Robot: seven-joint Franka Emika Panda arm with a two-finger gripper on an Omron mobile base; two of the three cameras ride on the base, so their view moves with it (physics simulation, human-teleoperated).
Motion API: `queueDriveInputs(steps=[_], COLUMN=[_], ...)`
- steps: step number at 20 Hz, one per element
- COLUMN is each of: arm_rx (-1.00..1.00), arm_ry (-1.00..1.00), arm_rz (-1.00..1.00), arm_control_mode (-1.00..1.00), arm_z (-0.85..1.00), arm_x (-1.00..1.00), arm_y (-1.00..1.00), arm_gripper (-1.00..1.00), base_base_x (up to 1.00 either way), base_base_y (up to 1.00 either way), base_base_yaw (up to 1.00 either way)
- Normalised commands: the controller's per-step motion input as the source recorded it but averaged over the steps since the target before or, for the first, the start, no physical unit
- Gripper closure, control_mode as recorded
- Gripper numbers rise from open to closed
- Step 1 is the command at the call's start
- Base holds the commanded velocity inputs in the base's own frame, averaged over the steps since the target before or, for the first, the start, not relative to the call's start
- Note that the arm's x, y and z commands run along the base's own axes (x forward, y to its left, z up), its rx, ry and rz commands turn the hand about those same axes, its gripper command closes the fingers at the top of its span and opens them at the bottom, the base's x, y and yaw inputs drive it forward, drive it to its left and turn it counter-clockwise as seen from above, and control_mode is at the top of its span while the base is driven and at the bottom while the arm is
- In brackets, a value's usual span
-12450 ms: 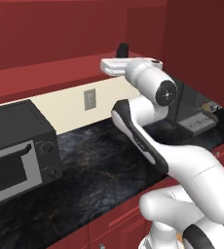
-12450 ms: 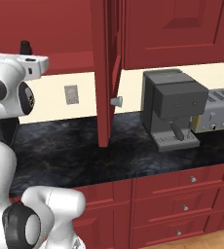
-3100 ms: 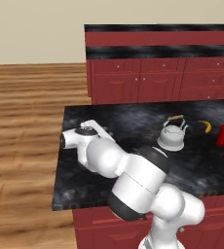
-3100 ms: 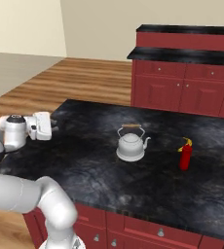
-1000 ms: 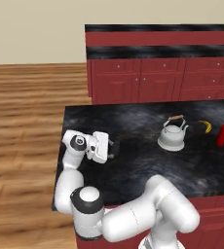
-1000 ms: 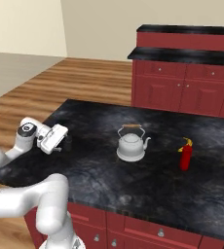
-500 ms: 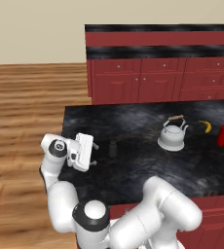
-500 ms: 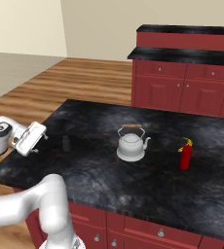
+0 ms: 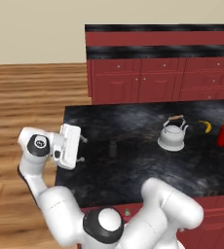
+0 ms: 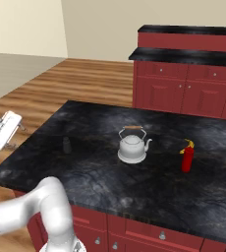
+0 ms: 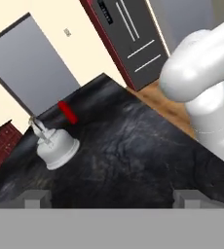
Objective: Move the ketchup and shaker from the cabinet to the dining counter.
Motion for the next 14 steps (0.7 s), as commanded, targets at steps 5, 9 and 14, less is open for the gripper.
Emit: queueDriveInputs(steps=[5, 9, 14], arm_rx=[0.03, 0.12, 0.22], arm_ry=[0.0, 0.01, 0.06], arm_rz=[0.09, 0.15, 0.13], arm_control_mode=[-1.0, -1.0, -1.0], arm_z=[0.79, 0.69, 0.62], arm_x=[-0.8, -0.64, -0.48], arm_y=[-0.04, -0.3, -0.45], arm_gripper=[-1.0, -1.0, -1.0], base_base_x=[0.0, 0.0, 0.0], base_base_y=[0.0, 0.0, 0.0], base_base_yaw=[0.0, 0.0, 0.0])
